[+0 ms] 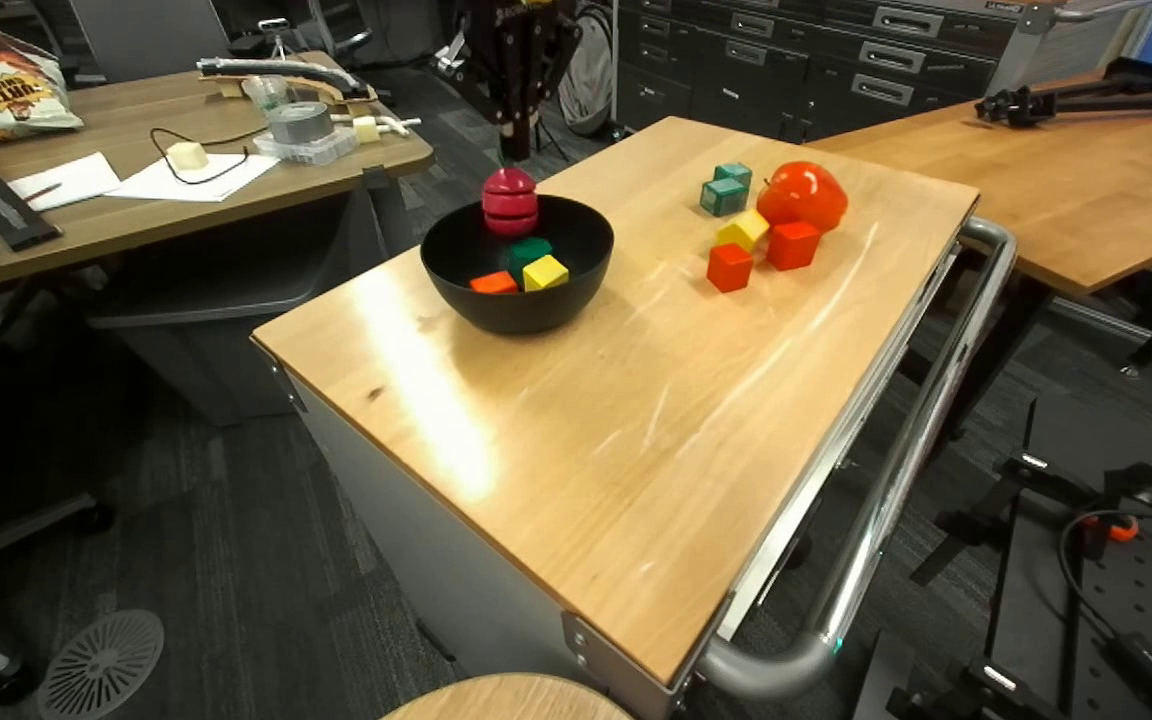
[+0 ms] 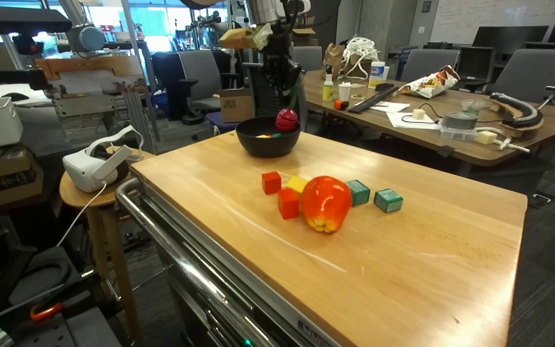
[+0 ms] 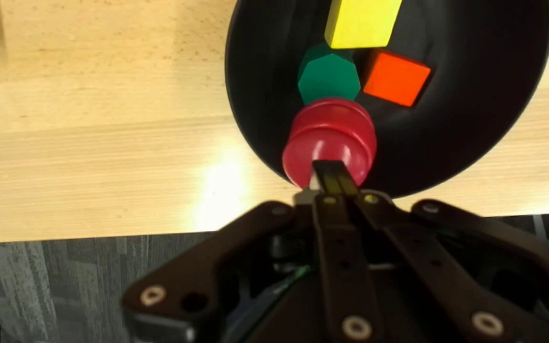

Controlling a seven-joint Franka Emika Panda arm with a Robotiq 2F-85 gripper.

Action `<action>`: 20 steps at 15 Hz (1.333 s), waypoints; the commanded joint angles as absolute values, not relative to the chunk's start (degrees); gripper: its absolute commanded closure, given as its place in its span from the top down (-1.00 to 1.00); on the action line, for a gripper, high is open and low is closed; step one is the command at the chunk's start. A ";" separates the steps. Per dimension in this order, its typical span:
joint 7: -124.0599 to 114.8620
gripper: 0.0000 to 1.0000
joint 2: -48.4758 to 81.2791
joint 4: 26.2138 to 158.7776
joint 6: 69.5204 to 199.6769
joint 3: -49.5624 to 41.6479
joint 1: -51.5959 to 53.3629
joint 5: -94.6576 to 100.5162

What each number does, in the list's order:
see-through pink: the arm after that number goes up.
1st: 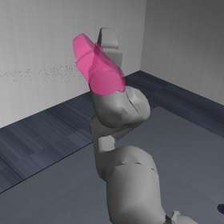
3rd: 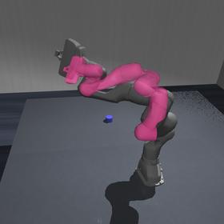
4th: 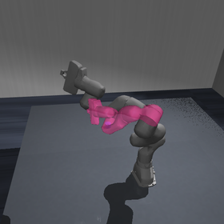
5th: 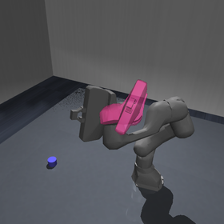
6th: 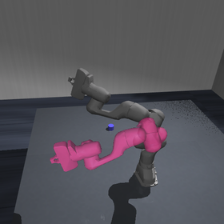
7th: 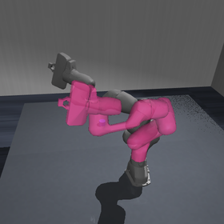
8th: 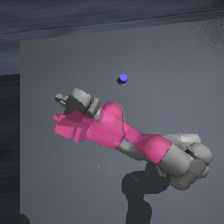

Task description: Put all the colored objects on the table in the bowl except the apple- move it backward

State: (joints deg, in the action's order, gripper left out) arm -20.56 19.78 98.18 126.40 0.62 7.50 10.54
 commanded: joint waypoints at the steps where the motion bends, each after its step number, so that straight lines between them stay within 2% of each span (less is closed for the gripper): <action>1: -18.55 -1.00 21.95 94.41 122.98 1.09 7.57 8.28; 3: -17.90 -1.00 22.35 93.89 121.65 1.26 7.65 7.86; 4: -17.67 -0.48 22.14 93.82 120.87 1.31 7.65 7.82; 5: -17.51 -0.46 21.66 94.06 120.74 1.33 7.66 7.93; 13: -19.18 0.74 7.60 102.28 123.99 -0.64 6.91 14.59; 15: -22.19 0.98 5.40 104.05 124.20 -2.37 4.88 15.46; 20: -21.09 1.00 5.90 104.05 121.34 -3.95 1.19 15.86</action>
State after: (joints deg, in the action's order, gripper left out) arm -21.08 5.90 104.19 121.51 -4.70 1.86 15.81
